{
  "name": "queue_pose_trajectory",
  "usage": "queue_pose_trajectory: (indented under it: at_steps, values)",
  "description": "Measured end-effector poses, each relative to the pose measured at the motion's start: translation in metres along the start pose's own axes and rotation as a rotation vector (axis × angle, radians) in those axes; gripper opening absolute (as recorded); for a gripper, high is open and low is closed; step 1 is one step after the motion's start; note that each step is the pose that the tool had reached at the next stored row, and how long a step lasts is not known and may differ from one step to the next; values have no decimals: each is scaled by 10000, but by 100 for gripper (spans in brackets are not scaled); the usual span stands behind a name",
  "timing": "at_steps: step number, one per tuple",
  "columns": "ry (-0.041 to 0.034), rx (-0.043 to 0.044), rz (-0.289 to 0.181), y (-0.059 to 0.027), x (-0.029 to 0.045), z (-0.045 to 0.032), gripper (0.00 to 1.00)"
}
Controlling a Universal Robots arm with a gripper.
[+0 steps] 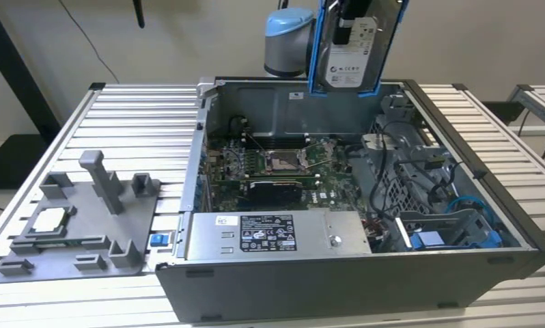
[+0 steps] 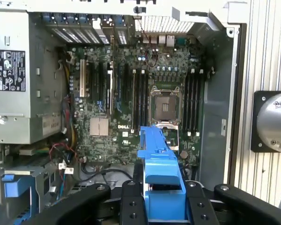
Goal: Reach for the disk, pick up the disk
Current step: 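Pick up the disk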
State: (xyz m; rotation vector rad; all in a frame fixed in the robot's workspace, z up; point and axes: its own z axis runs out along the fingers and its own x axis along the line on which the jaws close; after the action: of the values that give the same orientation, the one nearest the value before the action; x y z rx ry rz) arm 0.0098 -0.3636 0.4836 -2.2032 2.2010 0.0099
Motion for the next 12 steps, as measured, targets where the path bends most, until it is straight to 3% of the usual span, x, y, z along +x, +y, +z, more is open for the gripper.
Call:
queue_pose_trajectory:
  at_steps: [12]
  values:
    - [0,-21,1,-549,1,8,0]
